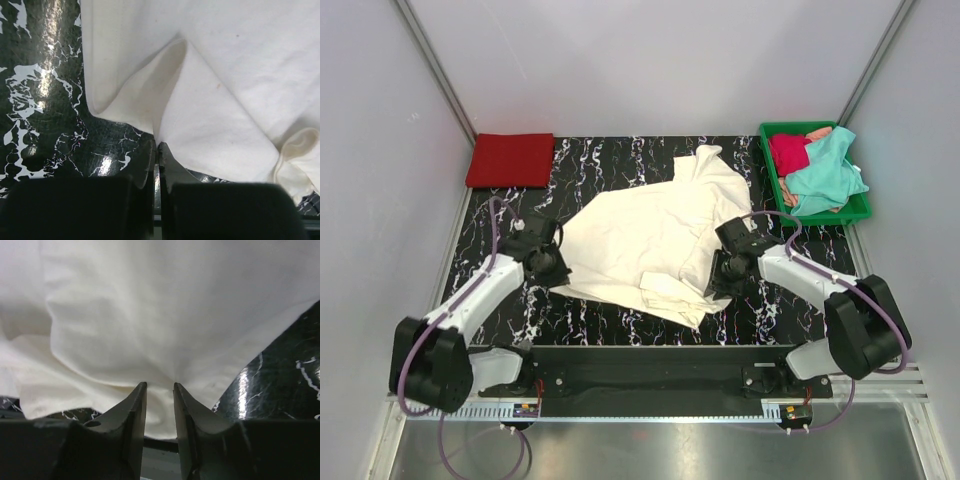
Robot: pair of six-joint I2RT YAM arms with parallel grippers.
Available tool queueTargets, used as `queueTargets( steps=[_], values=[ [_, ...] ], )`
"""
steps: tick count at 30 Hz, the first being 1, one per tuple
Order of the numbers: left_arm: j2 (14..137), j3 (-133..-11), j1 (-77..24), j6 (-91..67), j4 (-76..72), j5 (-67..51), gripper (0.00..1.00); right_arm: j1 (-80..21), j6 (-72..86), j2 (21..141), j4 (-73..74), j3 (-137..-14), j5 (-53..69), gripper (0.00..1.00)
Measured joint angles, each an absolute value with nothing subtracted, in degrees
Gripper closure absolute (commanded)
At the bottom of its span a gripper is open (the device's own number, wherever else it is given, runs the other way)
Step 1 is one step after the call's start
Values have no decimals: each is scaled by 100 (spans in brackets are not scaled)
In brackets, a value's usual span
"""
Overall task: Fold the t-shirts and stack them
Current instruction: Flatten the tshirt out
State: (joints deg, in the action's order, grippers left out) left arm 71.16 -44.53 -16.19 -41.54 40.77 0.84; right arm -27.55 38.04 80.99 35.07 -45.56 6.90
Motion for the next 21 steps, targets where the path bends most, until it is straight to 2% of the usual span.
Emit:
queueTargets(
  steps=[10,21],
  values=[
    [5476,-3710,-1621,-4180,4547,-130,100,-1393,3909,9098,3188,-4792,851,69],
    [5336,-3614,-1621,-4252,4683,-447,100,-1350,3242,10910,3542,-7220,386,65]
  ],
)
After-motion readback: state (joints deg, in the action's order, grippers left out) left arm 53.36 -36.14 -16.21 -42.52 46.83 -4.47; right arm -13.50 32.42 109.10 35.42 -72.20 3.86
